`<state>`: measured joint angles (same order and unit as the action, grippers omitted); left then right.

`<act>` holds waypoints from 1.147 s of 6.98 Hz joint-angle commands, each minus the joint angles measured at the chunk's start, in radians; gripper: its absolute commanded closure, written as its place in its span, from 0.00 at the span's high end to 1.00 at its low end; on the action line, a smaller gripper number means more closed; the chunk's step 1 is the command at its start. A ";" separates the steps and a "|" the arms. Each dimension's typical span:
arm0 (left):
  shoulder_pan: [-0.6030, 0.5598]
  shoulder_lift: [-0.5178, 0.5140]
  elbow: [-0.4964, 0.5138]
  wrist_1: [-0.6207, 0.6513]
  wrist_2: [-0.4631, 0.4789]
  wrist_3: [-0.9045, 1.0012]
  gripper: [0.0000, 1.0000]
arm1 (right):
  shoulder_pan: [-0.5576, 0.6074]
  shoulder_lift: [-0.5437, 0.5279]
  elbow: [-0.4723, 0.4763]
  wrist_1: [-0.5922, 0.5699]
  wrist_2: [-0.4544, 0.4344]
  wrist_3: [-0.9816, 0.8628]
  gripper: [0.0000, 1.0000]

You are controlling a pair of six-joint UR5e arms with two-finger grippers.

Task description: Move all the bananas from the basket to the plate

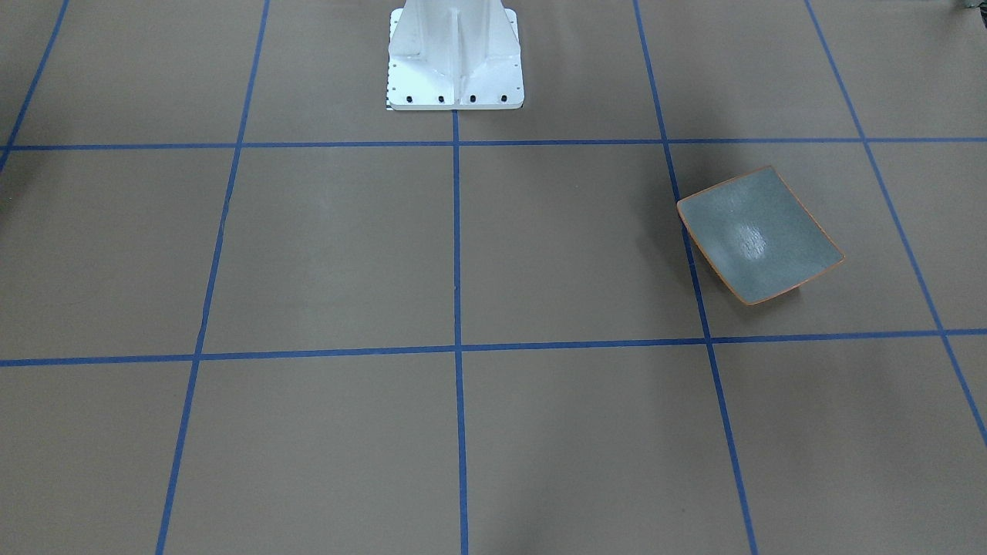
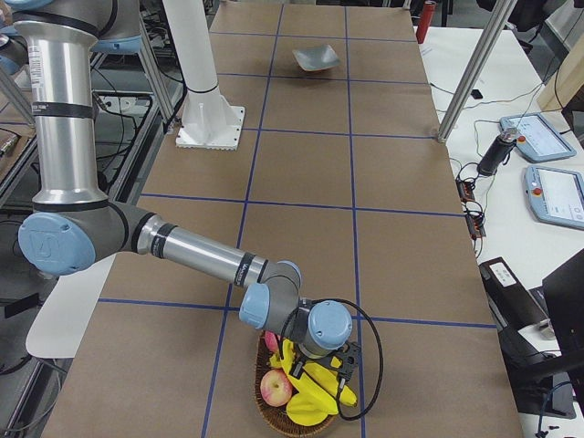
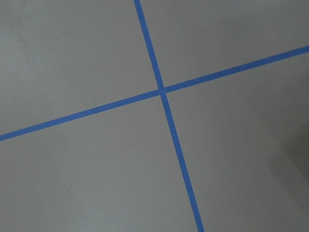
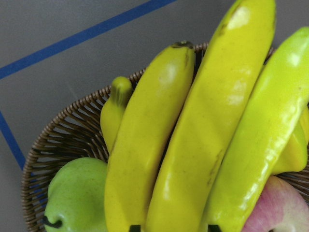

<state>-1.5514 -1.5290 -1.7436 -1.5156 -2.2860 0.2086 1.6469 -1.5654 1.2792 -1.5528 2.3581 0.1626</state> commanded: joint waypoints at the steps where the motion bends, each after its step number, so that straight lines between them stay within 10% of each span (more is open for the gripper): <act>1: 0.001 -0.003 0.006 0.000 0.000 0.000 1.00 | 0.004 0.004 0.006 0.000 0.000 0.000 0.00; 8: 0.001 -0.017 0.027 0.000 -0.001 -0.002 1.00 | 0.116 0.025 0.145 -0.026 -0.014 0.009 0.00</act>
<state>-1.5509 -1.5412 -1.7244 -1.5145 -2.2867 0.2071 1.7527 -1.5474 1.3837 -1.5748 2.3475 0.1677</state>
